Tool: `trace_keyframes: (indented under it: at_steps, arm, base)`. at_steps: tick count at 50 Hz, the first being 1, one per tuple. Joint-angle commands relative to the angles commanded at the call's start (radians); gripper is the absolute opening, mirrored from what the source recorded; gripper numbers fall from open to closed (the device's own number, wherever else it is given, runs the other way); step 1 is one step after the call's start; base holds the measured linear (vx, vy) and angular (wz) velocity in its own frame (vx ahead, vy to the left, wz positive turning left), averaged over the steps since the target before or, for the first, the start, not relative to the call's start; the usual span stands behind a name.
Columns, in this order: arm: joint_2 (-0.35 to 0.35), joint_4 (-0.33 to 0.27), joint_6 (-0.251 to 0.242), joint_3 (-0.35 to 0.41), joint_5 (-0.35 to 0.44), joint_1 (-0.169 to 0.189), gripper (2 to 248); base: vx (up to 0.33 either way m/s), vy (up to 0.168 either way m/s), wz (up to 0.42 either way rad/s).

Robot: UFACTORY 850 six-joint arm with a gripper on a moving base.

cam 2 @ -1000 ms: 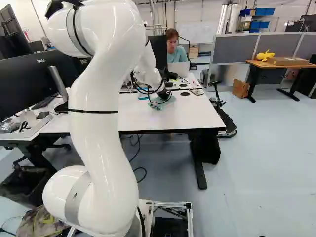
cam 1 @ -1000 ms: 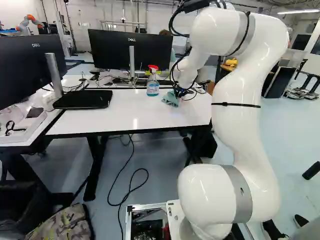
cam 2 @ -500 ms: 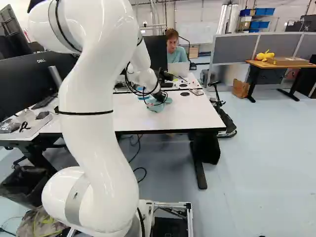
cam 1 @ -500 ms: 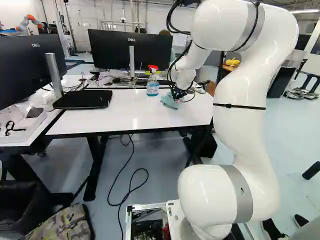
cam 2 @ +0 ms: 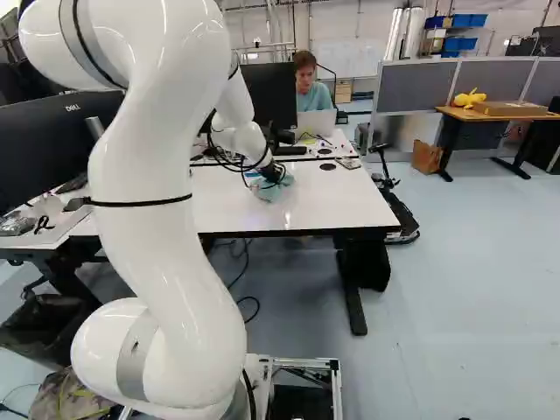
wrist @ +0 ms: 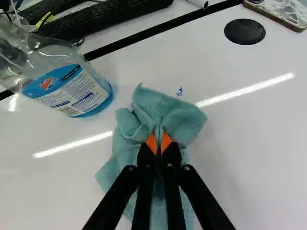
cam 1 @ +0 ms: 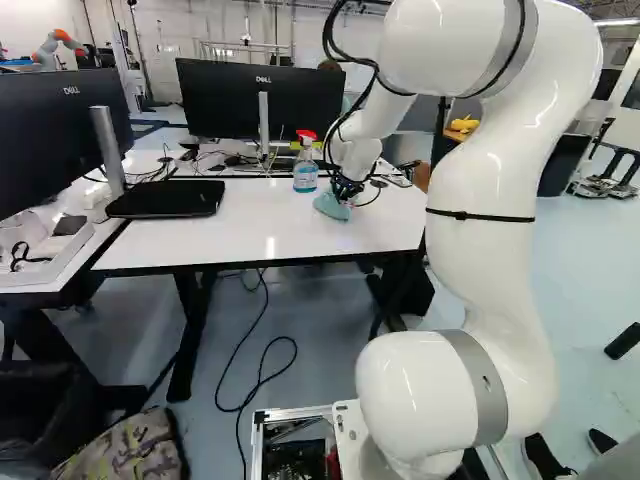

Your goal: Clean the table with the green towel

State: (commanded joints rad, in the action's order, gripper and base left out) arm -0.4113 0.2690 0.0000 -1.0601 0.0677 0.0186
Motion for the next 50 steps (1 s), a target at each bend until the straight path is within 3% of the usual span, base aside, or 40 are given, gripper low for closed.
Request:
trace_keyframes:
  at_steps: [16, 50]
  arm:
    - [-0.048, 0.0, 0.0, -0.062, 0.0, -0.027, 31]
    - [-0.183, 0.0, 0.0, -0.243, 0.0, 0.0, 31]
  base:
    - [0.0, 0.0, 0.0]
    - [0.0, 0.0, 0.0]
